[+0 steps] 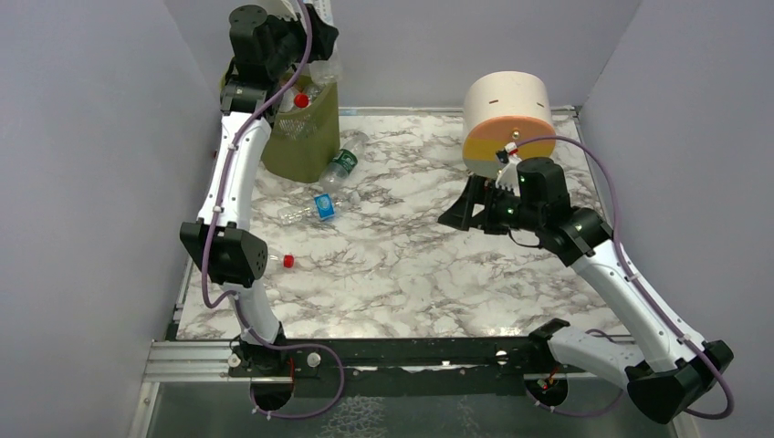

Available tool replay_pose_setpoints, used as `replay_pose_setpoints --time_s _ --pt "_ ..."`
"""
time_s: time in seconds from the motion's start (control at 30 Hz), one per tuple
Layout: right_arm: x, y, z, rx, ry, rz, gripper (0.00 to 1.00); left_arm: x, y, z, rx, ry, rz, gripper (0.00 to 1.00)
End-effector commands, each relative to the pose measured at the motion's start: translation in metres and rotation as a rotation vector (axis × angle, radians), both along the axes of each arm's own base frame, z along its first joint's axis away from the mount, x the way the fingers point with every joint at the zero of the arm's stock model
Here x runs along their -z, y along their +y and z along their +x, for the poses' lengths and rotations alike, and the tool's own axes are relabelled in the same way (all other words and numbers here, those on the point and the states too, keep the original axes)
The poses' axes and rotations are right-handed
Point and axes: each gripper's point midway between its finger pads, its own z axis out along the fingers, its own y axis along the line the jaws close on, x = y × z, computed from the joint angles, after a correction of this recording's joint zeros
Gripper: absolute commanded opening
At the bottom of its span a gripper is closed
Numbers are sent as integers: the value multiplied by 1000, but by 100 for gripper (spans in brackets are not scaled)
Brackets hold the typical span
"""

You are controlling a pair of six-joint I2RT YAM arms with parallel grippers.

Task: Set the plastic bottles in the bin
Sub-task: Place the plastic bottle in the trash bin.

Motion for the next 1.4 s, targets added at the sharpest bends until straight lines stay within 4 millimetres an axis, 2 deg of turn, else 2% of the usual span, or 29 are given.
replay_pose_setpoints --time_s 0.0,0.2,0.43,0.73,0.97,1.17,1.37 --pt "-3 6 -4 -34 -9 43 95 -41 34 21 -78 -177 -75 50" --pt "7 12 0 -67 16 33 95 -35 65 55 -161 -236 -118 48" --pt "15 17 6 -86 30 17 95 8 70 86 -189 -229 -151 48" --pt "29 22 7 -105 64 22 95 57 75 112 -221 -180 -118 49" --pt "29 22 5 -109 66 29 95 85 72 120 -195 -139 -65 52" --pt "28 23 4 -113 66 40 95 110 69 111 -167 -73 0 54" --pt "22 26 3 -123 60 57 95 130 66 99 -134 -13 64 61"
